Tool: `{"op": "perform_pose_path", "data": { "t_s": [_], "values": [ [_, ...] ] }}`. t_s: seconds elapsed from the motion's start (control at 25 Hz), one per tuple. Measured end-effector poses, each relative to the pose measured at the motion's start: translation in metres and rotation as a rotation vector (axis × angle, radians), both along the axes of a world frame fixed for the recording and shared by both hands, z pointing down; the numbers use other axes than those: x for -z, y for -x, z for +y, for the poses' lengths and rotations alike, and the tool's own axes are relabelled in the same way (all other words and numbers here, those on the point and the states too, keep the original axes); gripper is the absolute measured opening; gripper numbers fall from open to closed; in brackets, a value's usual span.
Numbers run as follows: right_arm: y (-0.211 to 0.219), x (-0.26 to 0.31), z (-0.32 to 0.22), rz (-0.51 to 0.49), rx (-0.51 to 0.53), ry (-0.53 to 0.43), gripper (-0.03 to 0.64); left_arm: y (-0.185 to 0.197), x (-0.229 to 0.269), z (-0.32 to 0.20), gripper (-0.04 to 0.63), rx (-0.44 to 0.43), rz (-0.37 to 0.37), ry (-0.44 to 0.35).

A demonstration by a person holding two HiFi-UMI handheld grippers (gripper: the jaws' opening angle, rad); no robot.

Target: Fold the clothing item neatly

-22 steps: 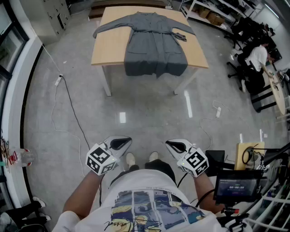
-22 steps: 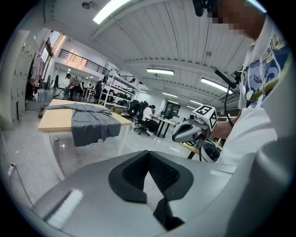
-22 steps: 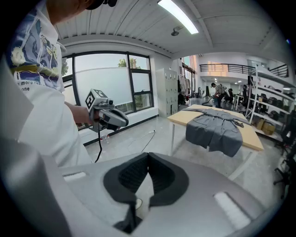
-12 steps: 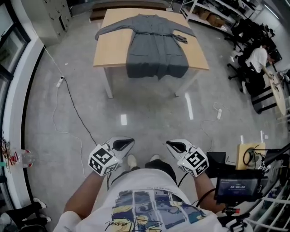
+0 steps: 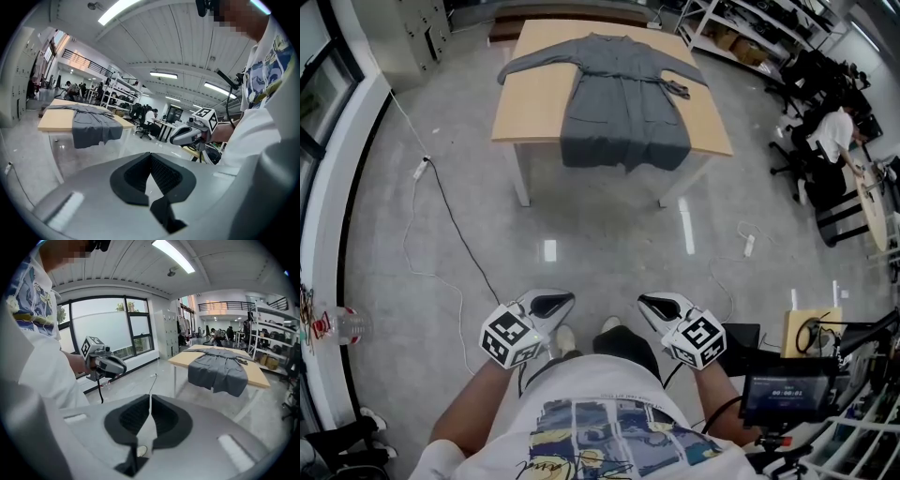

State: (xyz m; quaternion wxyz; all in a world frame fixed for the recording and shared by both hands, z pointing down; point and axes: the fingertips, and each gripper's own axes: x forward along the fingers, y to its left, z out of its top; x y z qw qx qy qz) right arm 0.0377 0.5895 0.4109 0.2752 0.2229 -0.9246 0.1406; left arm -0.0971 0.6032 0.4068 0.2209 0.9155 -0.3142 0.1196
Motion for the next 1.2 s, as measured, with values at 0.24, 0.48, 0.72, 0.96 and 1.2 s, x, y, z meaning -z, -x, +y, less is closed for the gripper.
{"op": "perform_pose_path", "data": {
  "t_s": [0.24,0.48,0.72,0.96,1.2],
  "values": [
    [-0.013,-0.005,-0.032,-0.023,-0.022,-0.011,0.018,-0.01,-0.009,-0.027,0.007,0.003,-0.012,0.028],
    [-0.03,-0.009,-0.1,-0.061,-0.038,-0.024,0.026,-0.02,-0.01,-0.087,0.008,0.038,-0.076,0.028],
    [-0.061,0.003,-0.184,-0.085,-0.039,-0.068,0.039,-0.046,0.013,-0.172,0.008,0.072,-0.134,-0.022],
    [-0.103,0.007,-0.249,-0.098,-0.045,-0.098,0.044,-0.084,0.03,-0.234,0.008,0.077,-0.155,-0.064],
    [-0.124,-0.007,-0.29,-0.109,-0.066,-0.082,0.044,-0.111,0.028,-0.276,0.008,0.052,-0.161,-0.072]
  ]
}}
